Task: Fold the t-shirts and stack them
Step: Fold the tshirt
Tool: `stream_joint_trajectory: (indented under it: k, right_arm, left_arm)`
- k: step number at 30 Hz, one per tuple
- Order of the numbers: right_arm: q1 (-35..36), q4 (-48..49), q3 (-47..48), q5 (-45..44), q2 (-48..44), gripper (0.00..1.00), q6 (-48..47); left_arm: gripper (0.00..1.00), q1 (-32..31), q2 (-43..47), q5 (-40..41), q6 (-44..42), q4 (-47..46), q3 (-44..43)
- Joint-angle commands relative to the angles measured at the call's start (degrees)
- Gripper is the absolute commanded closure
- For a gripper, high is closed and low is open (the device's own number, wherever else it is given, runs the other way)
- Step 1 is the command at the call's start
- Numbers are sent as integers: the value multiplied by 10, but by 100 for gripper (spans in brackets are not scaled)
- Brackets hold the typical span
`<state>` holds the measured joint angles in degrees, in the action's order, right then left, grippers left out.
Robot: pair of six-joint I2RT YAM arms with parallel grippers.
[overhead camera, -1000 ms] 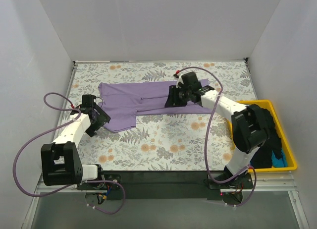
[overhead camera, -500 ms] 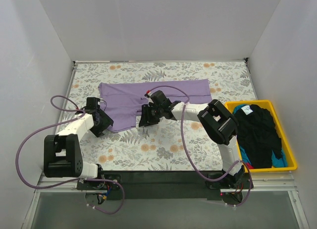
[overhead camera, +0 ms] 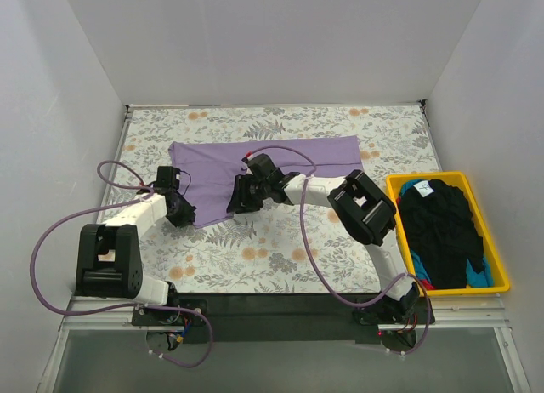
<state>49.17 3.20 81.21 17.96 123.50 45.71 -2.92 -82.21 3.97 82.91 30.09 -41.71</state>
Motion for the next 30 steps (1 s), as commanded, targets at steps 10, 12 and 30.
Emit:
stream_joint_trajectory:
  k: [10,12,30]
  right_arm:
    - [8,-50,52,0,50,67,30]
    - [9,-52,55,5,53,68,30]
    - [-10,-15,76,13,28,99,4]
  left_arm:
    - [100,-5,28,28,-10,11,-35]
    - [100,-5,27,33,-13,15,-44]
    - [100,-6,-21,19,-60,-4,-171]
